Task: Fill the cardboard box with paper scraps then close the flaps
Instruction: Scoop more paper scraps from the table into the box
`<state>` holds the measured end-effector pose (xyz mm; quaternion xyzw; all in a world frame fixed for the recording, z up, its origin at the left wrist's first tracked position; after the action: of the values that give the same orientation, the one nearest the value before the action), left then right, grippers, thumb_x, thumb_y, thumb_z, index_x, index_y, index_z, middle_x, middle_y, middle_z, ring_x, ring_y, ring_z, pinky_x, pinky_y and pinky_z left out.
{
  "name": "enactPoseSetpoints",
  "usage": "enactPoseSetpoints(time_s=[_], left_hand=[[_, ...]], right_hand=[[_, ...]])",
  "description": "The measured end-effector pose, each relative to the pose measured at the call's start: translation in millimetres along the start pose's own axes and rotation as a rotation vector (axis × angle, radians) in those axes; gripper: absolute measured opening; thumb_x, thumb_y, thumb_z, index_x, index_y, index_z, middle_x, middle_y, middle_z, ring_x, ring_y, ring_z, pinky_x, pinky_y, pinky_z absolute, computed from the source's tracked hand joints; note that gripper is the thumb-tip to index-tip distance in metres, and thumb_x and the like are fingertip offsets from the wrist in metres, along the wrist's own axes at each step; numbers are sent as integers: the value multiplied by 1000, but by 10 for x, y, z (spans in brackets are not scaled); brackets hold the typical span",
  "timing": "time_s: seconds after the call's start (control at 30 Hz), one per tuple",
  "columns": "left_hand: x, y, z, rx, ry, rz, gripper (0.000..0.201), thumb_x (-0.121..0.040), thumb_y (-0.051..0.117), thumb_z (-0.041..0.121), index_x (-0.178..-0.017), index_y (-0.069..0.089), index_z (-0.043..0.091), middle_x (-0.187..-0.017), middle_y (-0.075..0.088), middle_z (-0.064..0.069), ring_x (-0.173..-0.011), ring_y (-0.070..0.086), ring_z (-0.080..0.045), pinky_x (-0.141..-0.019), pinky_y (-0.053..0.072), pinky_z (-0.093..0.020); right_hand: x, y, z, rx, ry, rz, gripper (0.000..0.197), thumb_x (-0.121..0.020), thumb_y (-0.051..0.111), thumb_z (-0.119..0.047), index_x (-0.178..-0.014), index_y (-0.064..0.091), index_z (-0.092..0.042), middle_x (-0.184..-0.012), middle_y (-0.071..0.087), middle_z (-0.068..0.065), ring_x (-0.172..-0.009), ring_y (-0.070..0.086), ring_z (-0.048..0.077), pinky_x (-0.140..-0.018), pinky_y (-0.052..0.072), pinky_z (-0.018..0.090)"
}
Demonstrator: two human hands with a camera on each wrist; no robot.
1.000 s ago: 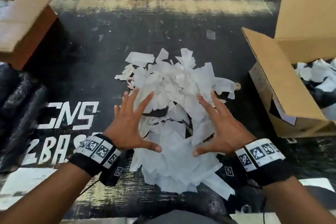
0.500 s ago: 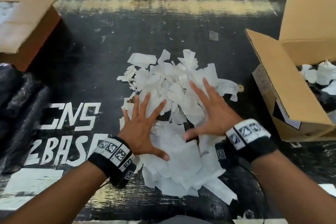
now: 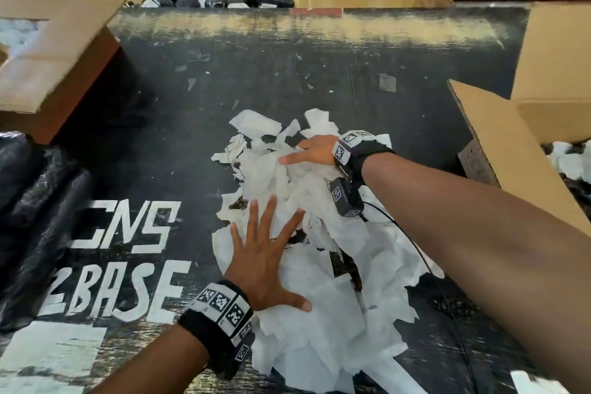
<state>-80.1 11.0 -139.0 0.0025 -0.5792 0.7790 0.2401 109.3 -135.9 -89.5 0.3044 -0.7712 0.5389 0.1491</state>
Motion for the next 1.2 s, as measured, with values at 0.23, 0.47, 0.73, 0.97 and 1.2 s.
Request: enactPoseSetpoints(time_s=[0.23, 0.47, 0.73, 0.97, 1.2], left_hand=[[-5, -273, 78, -83, -10, 207, 159, -30, 62, 99, -162, -1, 34, -165, -23, -19, -149, -22, -48, -106, 10, -84], [-131, -312, 93, -30, 39, 158, 159, -36, 60, 102, -162, -5, 30, -165, -27, -16, -150, -26, -44, -106, 10, -84], [-53, -709, 35, 43, 68, 164, 163, -29, 73, 95, -157, -15, 45, -164, -33, 0, -150, -30, -33, -112, 5, -79], [-256, -1079, 125, 87, 185, 96, 161, -31, 81, 87, -153, -17, 52, -163, -33, 6, -151, -29, -30, -115, 11, -76], [-352, -579, 418, -166, 342, -202, 145, -35, 68, 97, -152, -9, 59, -165, -29, 8, -151, -29, -32, -112, 1, -80]], right_hand=[[712, 148, -116, 65, -85, -82, 84, -66, 64, -83, -139, 47, -45, -147, 48, -12, -138, 42, 21, -114, 31, 42], [1129, 809, -113, 311, -99, -69, 90, -42, 72, -90, -95, 53, -19, -102, 46, -13, -108, 44, 16, -99, 40, 37], [1875, 352, 65, -38, -142, 294, 125, -47, 72, -89, -150, 23, -37, -155, 31, -10, -142, 28, 14, -117, 31, 46], [2579, 956, 676, -154, 201, 310, 149, -36, 74, -89, -148, -18, -55, -165, -11, -15, -153, 6, 18, -115, 33, 54], [2331, 1579, 613, -315, 126, 266, 160, -33, 86, -78, -141, -31, -59, -160, -33, -11, -153, -9, 27, -112, 32, 64]])
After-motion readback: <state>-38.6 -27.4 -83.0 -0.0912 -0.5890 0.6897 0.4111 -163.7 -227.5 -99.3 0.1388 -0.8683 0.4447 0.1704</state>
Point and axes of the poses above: each hand's wrist, its own x-axis away from the middle knuckle, its own y-axis out of the palm, z = x × y, the point moved 5 cm from there along -x, towards the middle knuckle
